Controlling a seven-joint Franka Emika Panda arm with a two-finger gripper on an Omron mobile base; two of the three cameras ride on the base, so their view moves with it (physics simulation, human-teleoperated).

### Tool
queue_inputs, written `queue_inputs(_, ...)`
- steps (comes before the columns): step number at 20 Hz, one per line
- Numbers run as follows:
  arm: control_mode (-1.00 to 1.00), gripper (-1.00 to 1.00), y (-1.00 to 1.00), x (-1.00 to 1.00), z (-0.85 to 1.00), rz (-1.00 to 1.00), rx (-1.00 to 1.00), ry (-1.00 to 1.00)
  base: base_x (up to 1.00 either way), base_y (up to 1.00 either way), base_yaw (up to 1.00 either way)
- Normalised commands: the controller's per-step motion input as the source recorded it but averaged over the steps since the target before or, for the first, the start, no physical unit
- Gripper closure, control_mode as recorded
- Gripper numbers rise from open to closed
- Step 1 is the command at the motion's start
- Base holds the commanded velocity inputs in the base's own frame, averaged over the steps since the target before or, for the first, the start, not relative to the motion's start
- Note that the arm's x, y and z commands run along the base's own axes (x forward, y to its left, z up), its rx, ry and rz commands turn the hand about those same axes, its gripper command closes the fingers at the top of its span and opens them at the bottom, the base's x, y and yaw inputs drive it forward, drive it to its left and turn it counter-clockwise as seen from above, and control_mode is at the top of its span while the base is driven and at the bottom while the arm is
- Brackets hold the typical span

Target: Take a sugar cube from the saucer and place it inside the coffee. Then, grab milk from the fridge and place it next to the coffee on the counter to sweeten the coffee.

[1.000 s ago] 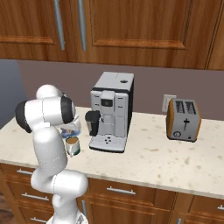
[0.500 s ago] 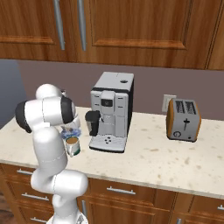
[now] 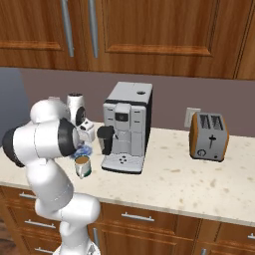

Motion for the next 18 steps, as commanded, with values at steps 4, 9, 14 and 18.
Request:
queue_inputs(4, -1.00, 1.00, -0.49, -0.83, 0.46, 0.00, 0.09, 0.00, 0.00, 0.00, 0.00)
queue_inputs(9, -1.00, 1.00, -0.25, -0.82, 0.18, 0.00, 0.02, 0.00, 0.00, 0.00, 0.00)
queue_inputs(14, -1.00, 1.00, -0.04, -0.28, -0.11, 0.00, -0.07, 0.00, 0.00, 0.00, 0.00)
queue_inputs(18, -1.00, 1.00, -0.08, -0.01, -0.26, 0.00, -0.16, 0.00, 0.00, 0.00, 0.00)
